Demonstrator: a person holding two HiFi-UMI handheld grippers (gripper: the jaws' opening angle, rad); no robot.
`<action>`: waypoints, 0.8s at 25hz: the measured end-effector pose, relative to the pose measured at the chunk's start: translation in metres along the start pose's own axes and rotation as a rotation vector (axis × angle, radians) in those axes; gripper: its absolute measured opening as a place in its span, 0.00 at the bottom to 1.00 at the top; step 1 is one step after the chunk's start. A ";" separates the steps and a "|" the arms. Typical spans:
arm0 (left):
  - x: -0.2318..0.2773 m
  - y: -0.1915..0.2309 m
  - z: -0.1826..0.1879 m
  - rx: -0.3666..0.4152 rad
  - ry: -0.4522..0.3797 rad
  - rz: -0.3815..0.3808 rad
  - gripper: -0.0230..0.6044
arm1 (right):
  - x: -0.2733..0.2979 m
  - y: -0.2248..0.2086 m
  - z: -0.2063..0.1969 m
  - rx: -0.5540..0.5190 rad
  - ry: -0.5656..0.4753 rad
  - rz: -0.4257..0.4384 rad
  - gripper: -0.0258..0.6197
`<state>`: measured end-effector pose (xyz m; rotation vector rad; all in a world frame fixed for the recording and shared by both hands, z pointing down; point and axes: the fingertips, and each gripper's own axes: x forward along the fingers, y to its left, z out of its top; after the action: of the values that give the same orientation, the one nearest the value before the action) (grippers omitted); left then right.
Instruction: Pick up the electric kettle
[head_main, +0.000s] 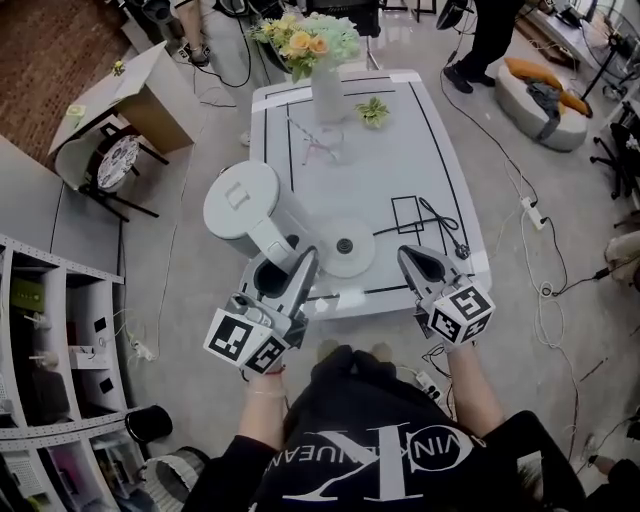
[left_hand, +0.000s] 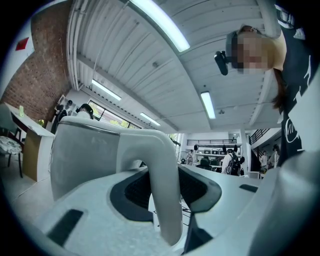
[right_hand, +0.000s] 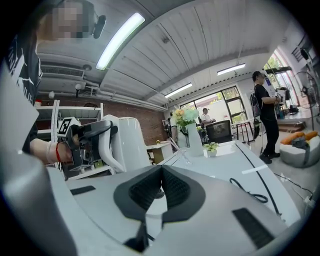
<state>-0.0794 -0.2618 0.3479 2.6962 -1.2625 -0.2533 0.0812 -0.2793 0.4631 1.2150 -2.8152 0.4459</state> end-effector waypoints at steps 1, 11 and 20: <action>-0.003 0.002 0.001 0.002 -0.001 0.005 0.25 | 0.001 0.001 0.002 -0.003 -0.002 0.000 0.04; -0.029 0.023 0.008 0.013 -0.007 0.058 0.25 | 0.010 0.008 0.013 -0.040 -0.012 -0.006 0.04; -0.049 0.047 0.008 0.014 -0.002 0.124 0.25 | 0.020 0.011 0.021 -0.061 -0.017 -0.007 0.04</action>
<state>-0.1470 -0.2542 0.3542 2.6163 -1.4307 -0.2326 0.0607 -0.2920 0.4432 1.2223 -2.8154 0.3481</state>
